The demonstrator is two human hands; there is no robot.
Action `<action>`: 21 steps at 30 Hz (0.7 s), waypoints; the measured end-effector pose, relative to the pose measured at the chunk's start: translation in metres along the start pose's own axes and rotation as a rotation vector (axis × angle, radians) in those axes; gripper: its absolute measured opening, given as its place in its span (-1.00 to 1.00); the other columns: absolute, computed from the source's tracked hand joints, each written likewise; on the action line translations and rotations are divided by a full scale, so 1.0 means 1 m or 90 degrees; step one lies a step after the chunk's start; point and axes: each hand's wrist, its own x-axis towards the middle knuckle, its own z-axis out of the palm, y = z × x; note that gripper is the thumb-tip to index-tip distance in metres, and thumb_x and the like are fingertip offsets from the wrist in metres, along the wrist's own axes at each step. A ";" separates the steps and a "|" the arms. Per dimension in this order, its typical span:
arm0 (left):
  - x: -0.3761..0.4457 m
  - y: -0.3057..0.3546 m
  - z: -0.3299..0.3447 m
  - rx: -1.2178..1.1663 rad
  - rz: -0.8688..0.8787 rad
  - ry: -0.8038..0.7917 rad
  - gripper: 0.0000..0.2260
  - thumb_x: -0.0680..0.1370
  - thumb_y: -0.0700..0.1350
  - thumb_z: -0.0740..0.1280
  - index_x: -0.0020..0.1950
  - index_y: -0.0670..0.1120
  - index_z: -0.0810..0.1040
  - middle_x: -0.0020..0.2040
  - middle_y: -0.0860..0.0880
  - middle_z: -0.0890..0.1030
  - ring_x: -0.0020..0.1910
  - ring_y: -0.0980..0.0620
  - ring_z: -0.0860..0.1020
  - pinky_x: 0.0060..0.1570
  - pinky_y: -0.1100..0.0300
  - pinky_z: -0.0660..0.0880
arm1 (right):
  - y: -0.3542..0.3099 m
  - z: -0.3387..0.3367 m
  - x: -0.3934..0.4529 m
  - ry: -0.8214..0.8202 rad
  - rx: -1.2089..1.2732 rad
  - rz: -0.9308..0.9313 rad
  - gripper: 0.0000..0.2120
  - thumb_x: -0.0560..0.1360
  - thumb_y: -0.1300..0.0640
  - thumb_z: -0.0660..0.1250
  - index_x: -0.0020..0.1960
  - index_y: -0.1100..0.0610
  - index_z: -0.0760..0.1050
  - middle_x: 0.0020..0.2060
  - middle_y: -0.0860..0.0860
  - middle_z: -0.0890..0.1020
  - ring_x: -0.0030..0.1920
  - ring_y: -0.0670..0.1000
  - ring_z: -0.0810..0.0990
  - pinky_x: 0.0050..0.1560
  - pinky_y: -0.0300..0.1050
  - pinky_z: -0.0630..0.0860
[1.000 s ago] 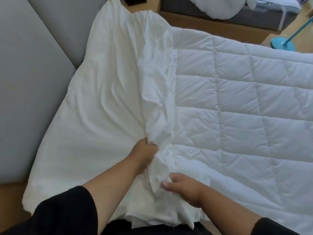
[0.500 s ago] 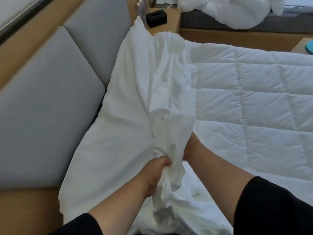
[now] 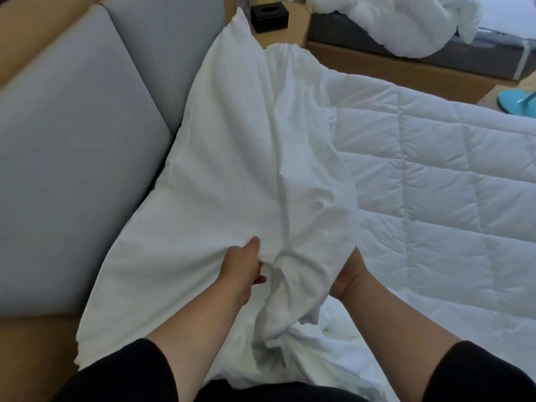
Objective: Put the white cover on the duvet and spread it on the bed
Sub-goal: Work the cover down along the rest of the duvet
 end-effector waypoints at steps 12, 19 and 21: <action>0.028 0.024 -0.022 -0.068 0.115 0.080 -0.78 0.58 -0.05 0.26 -0.10 -0.20 0.49 -0.36 -0.09 0.44 -0.46 -0.03 0.40 -0.17 0.01 0.54 | -0.076 -0.078 -0.064 0.072 -0.119 -0.050 -0.15 0.08 -0.16 0.73 0.26 0.20 0.63 0.21 0.23 0.64 0.16 0.26 0.66 0.03 0.24 0.62; 0.033 0.006 0.000 -0.043 0.082 0.052 -0.76 0.66 -0.08 0.20 -0.01 -0.25 0.48 -0.30 -0.18 0.66 -0.52 -0.05 0.54 -0.07 -0.07 0.64 | -0.139 -0.109 -0.120 0.312 -0.395 0.002 -0.45 0.28 0.42 0.30 0.28 0.30 0.52 0.02 0.29 0.68 -0.08 0.28 0.69 -0.13 0.19 0.66; 0.036 -0.001 0.012 -0.027 0.067 0.005 -0.72 0.68 -0.06 0.18 0.12 -0.29 0.46 -0.29 -0.17 0.69 -0.47 -0.05 0.61 -0.16 -0.01 0.63 | -0.195 -0.137 -0.140 0.472 -0.541 -0.007 -0.43 0.24 0.36 0.36 0.27 0.31 0.52 0.00 0.33 0.66 -0.09 0.32 0.66 0.01 0.33 0.58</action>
